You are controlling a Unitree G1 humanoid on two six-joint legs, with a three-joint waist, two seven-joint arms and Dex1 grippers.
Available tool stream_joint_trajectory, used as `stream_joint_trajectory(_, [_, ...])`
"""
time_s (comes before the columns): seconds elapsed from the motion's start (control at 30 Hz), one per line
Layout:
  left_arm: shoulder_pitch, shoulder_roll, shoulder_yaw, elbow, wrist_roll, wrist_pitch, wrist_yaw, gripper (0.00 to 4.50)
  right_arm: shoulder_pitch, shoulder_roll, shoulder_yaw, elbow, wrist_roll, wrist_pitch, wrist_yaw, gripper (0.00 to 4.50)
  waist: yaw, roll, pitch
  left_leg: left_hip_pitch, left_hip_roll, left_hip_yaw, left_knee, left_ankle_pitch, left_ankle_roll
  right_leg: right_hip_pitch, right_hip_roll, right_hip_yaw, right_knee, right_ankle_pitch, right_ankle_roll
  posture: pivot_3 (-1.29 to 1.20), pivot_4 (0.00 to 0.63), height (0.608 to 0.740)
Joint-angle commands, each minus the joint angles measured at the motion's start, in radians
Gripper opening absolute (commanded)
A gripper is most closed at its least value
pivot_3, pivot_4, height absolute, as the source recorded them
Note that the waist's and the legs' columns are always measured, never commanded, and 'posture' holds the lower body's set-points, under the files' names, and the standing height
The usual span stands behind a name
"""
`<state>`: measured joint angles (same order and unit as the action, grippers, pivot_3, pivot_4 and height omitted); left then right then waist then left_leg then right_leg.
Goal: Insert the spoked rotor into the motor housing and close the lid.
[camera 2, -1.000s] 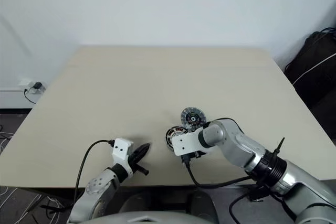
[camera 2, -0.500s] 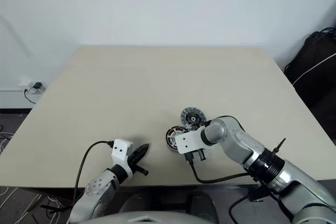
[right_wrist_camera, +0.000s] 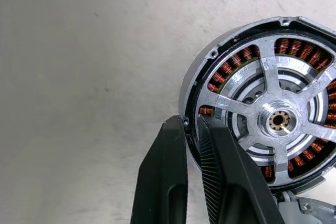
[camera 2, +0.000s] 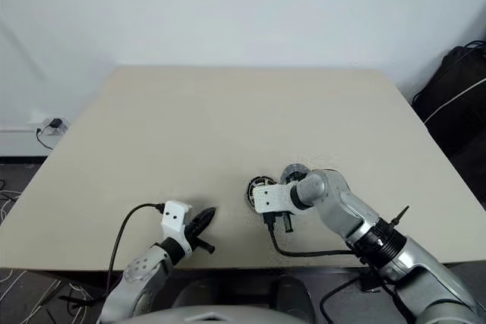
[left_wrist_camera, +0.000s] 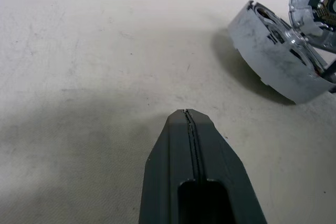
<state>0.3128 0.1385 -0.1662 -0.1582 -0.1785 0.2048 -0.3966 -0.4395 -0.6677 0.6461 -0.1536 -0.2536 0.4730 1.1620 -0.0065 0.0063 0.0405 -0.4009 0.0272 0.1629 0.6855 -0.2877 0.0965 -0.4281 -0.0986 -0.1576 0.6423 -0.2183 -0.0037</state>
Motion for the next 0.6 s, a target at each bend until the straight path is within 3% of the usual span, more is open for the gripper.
stream_joint_trajectory(0.03, [-0.015,-0.008,0.001,-0.013,-0.013,-0.027,-0.006,0.00,-0.001,0.007,-0.030,-0.055,0.040,0.032,0.031,0.10,0.000,0.000,0.000,0.000,0.000,0.000,0.000,0.000,0.000,0.000,0.000,0.000,0.000,0.000,0.000,0.00,0.000,0.740])
stream_joint_trajectory(0.2, [-0.015,-0.011,-0.001,-0.008,-0.012,-0.031,-0.005,0.00,-0.003,0.015,-0.029,-0.072,0.057,0.050,0.033,0.10,0.000,0.000,0.000,0.000,0.000,0.000,0.000,0.000,0.000,0.000,0.000,0.000,0.000,0.000,0.000,0.00,0.000,0.740])
stream_joint_trajectory(0.37, [-0.015,-0.011,-0.001,-0.006,-0.011,-0.033,-0.004,0.00,-0.007,0.076,-0.047,-0.011,0.043,0.070,-0.059,0.10,-0.003,0.000,0.000,0.000,0.000,0.000,0.000,0.000,0.000,0.000,0.000,0.000,0.000,0.000,0.000,0.00,0.000,0.740])
stream_joint_trajectory(0.6, [-0.015,-0.002,0.004,-0.012,-0.011,-0.036,-0.007,0.00,-0.004,0.152,-0.077,-0.068,0.077,0.164,-0.112,2.22,-0.004,0.001,0.000,0.000,0.000,0.000,0.001,0.001,-0.001,0.000,0.000,0.000,0.001,0.000,0.000,0.00,0.000,0.740])
